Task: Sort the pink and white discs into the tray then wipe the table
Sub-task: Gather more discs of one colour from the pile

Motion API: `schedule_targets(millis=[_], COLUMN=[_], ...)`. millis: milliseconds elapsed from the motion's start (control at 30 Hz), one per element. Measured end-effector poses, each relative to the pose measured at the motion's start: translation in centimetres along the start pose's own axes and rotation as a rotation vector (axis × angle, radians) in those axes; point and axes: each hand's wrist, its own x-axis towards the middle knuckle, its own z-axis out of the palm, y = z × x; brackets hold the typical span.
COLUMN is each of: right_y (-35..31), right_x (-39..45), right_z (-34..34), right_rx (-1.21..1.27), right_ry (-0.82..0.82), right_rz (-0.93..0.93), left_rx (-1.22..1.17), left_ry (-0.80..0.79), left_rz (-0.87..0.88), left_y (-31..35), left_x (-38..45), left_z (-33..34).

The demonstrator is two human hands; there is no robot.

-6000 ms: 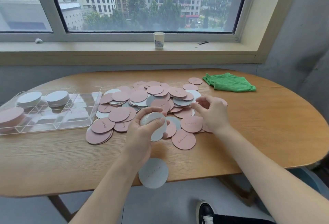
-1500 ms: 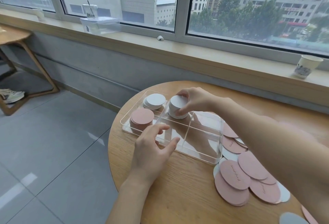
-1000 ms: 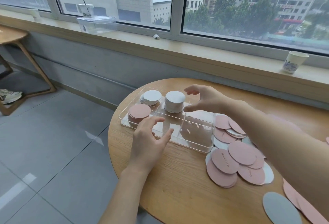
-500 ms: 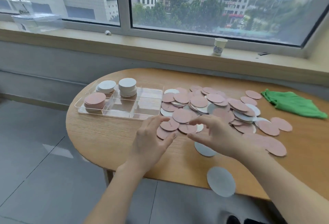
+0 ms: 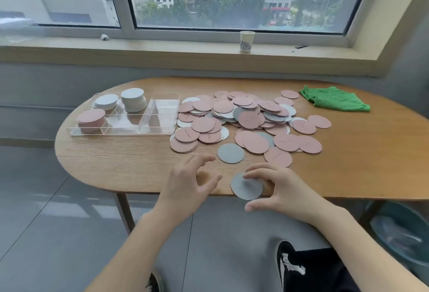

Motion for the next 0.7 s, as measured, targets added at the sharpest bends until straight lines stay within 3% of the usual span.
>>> schedule_targets(millis=[300, 433, 567, 700], right_y=[0.4, 1.0, 0.5, -0.2], right_x=[-0.3, 0.1, 1.4, 2.1], right_z=[0.9, 2.0, 2.2, 2.5], right_rx=[0.059, 0.019, 0.017, 0.177], right_ry=[0.214, 0.442, 0.647, 0.635], right_rz=[-0.103, -0.28, -0.323, -0.291], left_rx=[-0.013, -0.041, -0.112, -0.235], left_ry=[0.008, 0.059, 0.052, 0.045], left_rz=[0.024, 0.02, -0.058, -0.158], left_y=[1.3, 2.1, 3.0, 3.9], left_x=[-1.0, -1.2, -0.8, -0.3], left_z=[1.2, 1.9, 2.3, 2.4])
